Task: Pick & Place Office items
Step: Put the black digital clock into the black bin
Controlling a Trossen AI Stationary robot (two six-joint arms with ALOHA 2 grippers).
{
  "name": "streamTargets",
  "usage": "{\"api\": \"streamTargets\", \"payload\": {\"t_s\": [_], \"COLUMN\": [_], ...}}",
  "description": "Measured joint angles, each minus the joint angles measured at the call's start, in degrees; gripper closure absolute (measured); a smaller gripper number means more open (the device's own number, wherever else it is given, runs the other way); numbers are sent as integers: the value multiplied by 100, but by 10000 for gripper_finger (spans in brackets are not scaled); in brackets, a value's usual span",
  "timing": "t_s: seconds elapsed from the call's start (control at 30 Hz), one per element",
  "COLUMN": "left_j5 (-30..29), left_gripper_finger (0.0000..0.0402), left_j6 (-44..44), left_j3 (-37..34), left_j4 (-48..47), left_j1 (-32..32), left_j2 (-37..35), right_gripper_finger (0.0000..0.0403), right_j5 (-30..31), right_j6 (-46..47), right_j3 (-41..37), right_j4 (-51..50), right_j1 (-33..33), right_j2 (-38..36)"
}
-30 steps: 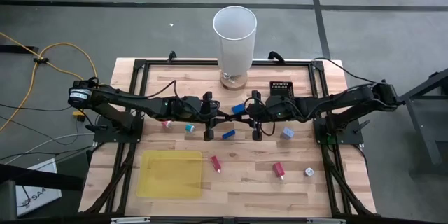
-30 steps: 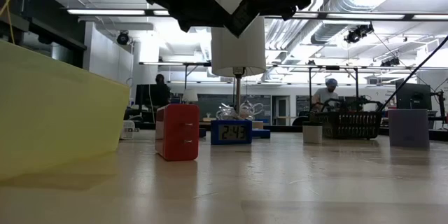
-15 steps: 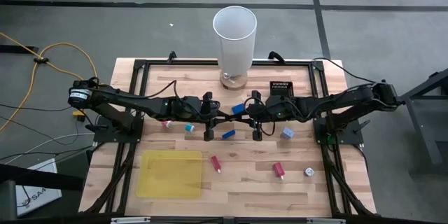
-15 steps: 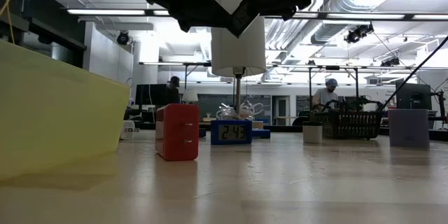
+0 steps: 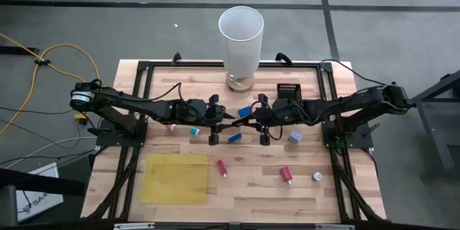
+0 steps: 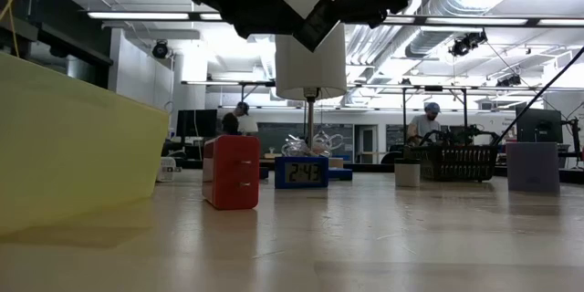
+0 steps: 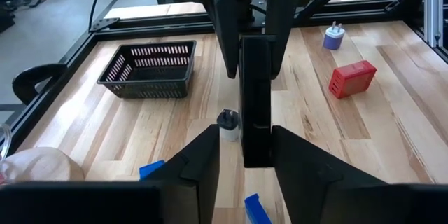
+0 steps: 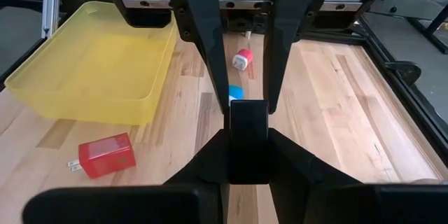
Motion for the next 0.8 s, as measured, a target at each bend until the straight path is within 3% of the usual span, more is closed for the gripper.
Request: {"api": "streamTargets", "payload": {"t_s": [0.8], "left_j5": [-15], "left_gripper_finger": [240], "left_j6": [-129], "left_j3": [0], "left_j4": [-4], "left_j1": [2], "left_j2": [0], "right_gripper_finger": [341], "right_j5": [21], "right_j6": [0], "right_j3": [0], "right_j4": [9], "right_j1": [0], "right_j2": [0]}}
